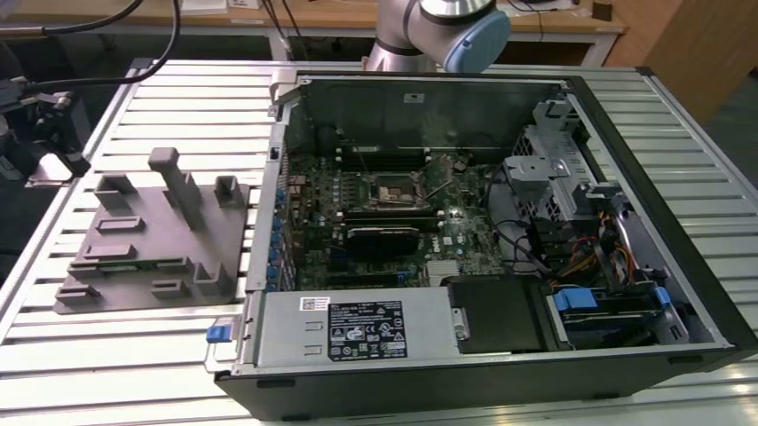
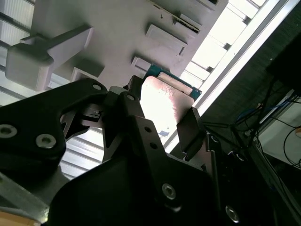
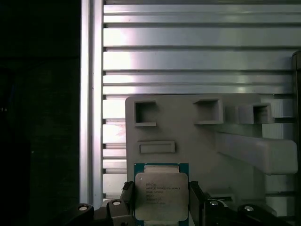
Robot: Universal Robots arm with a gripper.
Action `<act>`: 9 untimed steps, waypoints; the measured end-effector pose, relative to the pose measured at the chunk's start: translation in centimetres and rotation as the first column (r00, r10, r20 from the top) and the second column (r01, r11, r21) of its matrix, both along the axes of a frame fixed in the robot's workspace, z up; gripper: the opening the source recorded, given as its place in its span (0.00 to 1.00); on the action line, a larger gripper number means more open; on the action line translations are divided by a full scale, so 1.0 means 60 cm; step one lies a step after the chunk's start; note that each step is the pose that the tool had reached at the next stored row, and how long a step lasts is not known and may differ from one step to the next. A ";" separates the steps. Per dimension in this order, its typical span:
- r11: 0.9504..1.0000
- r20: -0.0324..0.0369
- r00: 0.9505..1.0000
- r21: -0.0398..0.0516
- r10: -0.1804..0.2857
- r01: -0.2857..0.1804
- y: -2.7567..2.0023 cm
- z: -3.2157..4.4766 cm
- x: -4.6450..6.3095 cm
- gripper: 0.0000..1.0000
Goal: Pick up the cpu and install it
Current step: 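Pick up the cpu and move it towards the insertion slot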
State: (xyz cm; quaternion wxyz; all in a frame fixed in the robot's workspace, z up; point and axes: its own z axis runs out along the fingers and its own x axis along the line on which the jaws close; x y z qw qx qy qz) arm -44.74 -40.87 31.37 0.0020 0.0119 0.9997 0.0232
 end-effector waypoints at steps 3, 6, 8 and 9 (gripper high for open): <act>1.000 0.000 1.000 0.000 0.000 0.000 0.0002 0.007 0.000 0.54; 1.000 0.000 1.000 0.000 0.000 0.000 0.0003 0.014 0.000 0.54; 1.000 0.000 1.000 0.000 0.000 0.000 0.0004 0.019 0.000 0.54; 1.000 0.000 1.000 0.000 0.000 0.000 0.0005 0.022 0.000 0.54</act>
